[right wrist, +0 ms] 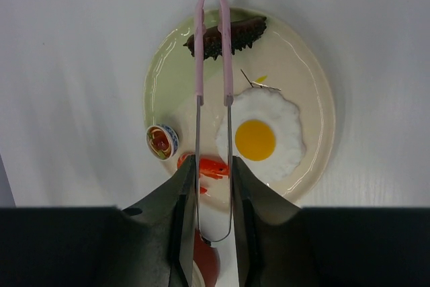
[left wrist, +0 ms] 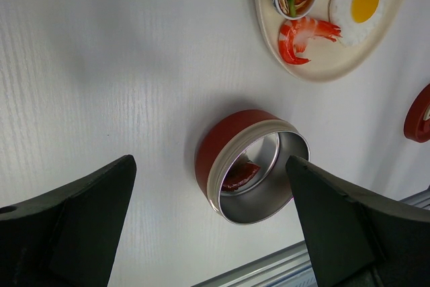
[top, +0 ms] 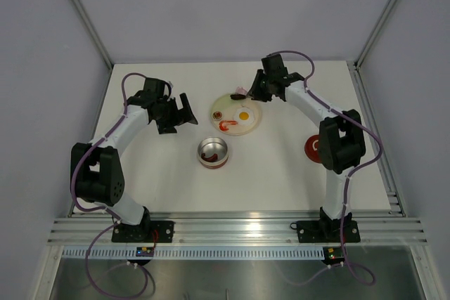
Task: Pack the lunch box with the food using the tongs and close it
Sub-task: Place the clamp at the center of the board.
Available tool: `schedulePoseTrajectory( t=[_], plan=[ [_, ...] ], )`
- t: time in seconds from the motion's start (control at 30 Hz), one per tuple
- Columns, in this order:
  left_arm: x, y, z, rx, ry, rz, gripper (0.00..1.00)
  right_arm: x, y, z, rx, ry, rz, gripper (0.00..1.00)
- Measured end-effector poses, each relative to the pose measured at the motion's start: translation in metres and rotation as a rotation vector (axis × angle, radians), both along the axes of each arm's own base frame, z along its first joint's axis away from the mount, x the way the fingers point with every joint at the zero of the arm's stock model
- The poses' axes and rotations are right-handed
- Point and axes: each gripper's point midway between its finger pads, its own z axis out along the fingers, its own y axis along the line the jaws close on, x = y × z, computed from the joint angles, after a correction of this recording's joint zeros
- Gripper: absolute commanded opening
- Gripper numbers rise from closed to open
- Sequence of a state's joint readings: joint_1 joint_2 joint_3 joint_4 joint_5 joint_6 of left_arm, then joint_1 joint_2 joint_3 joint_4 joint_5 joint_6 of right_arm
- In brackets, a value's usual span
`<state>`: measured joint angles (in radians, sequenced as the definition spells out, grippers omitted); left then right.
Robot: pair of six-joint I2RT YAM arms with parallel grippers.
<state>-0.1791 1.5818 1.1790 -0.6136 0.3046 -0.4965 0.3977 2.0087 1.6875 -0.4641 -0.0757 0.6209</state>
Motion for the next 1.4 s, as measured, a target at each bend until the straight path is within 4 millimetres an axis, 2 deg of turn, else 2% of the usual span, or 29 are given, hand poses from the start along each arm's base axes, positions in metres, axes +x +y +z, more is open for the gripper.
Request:
schedulePoseTrajectory(
  t=[0.17, 0.37, 0.6, 0.7, 0.8, 0.9, 0.97, 1.03, 1.13, 1.2, 1.4],
  plan=[
    [0.000, 0.000, 0.000, 0.000, 0.000, 0.000, 0.99, -0.014, 0.000, -0.005, 0.004, 0.022, 0.026, 0.00],
    [0.000, 0.000, 0.000, 0.000, 0.000, 0.000, 0.99, -0.029, 0.003, 0.001, 0.010, 0.032, 0.062, 0.00],
    [0.000, 0.000, 0.000, -0.001, 0.000, 0.000, 0.99, -0.059, 0.027, 0.010, 0.017, 0.051, 0.148, 0.00],
    [0.000, 0.000, 0.000, -0.001, 0.000, 0.000, 0.99, -0.073, 0.032, 0.021, 0.014, 0.035, 0.178, 0.00],
    [0.000, 0.000, 0.000, -0.001, 0.000, 0.000, 0.99, -0.079, 0.021, 0.040, -0.020, -0.006, 0.164, 0.00],
    [0.000, 0.000, 0.000, -0.001, -0.001, 0.000, 0.99, -0.080, -0.002, 0.065, -0.075, -0.078, 0.114, 0.00],
    [0.000, 0.000, 0.000, -0.001, -0.001, 0.000, 0.99, -0.083, -0.023, 0.080, -0.110, -0.124, 0.067, 0.00],
    [0.000, 0.000, 0.000, -0.001, -0.001, 0.000, 0.99, -0.090, -0.049, 0.083, -0.146, -0.145, 0.015, 0.00],
    [0.000, 0.000, 0.000, -0.002, -0.001, 0.000, 0.99, -0.106, -0.095, 0.068, -0.229, -0.138, -0.080, 0.00],
    [0.000, 0.000, 0.000, -0.003, -0.001, -0.001, 0.99, -0.123, -0.118, 0.044, -0.290, -0.110, -0.120, 0.00],
    [0.000, -0.001, 0.001, -0.006, -0.002, -0.003, 0.99, -0.181, -0.144, -0.037, -0.367, 0.034, -0.114, 0.00]
  ],
)
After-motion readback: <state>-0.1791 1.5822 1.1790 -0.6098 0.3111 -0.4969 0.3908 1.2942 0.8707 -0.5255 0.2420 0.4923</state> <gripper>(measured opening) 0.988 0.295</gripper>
